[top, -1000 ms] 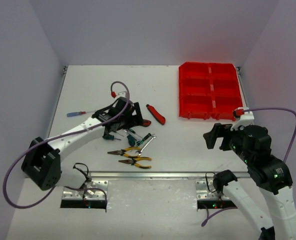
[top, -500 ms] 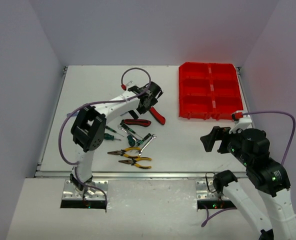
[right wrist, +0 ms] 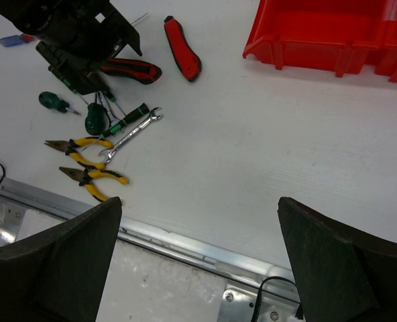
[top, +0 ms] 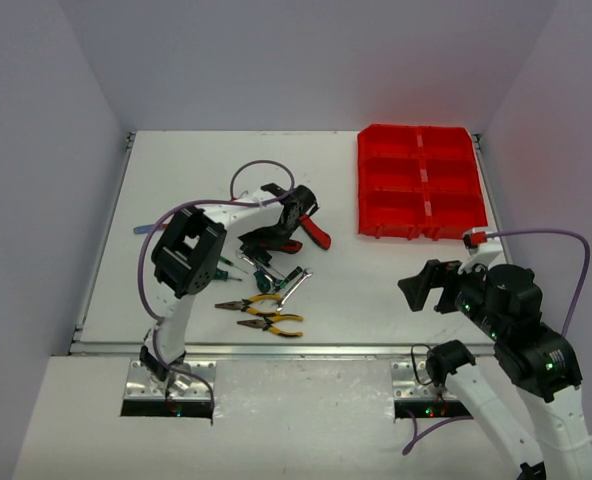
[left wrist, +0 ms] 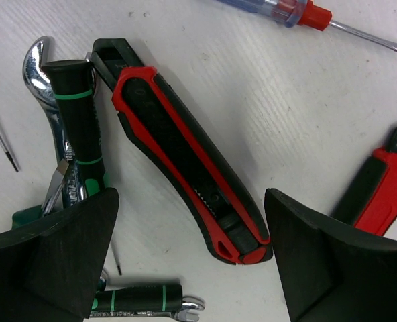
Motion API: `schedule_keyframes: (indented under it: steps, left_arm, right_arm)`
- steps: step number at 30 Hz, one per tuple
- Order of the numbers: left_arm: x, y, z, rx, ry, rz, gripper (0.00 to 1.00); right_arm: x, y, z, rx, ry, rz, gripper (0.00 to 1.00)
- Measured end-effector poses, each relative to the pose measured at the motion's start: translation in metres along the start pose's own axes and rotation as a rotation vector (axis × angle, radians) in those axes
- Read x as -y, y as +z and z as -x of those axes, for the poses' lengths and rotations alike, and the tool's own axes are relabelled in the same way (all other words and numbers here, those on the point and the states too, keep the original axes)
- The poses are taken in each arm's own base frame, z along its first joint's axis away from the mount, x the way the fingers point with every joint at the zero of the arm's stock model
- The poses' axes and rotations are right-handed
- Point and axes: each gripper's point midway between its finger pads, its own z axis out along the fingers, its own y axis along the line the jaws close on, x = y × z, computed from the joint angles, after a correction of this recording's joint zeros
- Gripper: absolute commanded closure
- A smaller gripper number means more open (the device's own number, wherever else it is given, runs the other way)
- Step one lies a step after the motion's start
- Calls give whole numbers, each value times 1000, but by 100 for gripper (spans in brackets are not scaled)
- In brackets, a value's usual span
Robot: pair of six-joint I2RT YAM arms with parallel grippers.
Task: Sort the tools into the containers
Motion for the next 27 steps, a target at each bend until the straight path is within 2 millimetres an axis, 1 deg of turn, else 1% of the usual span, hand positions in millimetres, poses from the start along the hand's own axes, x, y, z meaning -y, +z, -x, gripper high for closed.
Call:
schedule_keyframes:
  steps: [4,5,8,9,11,12,13,14,15,16,18,19,20,21,27]
  left_arm:
    - [-1,13,-4,-17,-5,24,22]
    - [-2,16,-4,-18,-1,33,26]
    - [-2,16,-3,-20,-4,35,30]
    - [-2,16,-3,-20,-3,36,35]
    - [-2,16,-3,-22,-3,35,51]
    - [-2,16,-3,-23,-1,33,56]
    - [-1,16,-4,-25,-1,31,60]
    - [0,16,-4,-26,-3,29,60]
    - [0,16,-4,-27,-4,29,70]
    - [0,16,-4,-29,-3,29,76]
    - [0,16,-5,-32,-5,27,83]
    - [1,16,-5,-33,-4,24,88]
    - [1,16,-5,-34,-4,24,98]
    - [1,16,-5,-33,-4,23,100]
    - [2,15,-4,-29,24,0,100]
  right_arm:
    - [-2,-2,0,3,0,14,1]
    - [-3,-2,0,4,0,16,1]
    - [-3,-3,0,9,-1,17,1]
    - [-3,-3,0,10,0,18,1]
    - [-3,-4,0,12,0,19,1]
    - [-3,-4,0,12,0,20,1]
    - [-3,-4,0,12,0,20,1]
    - [-3,-4,0,12,0,20,1]
    - [-3,-4,0,13,1,20,1]
    - [-3,-4,0,13,2,20,1]
    - [-3,-4,0,13,3,21,1]
    - [-3,-4,0,13,3,21,1]
    - [-3,-4,0,13,3,21,1]
    - [-3,-4,0,13,3,21,1]
    - [-6,-4,1,13,4,34,1]
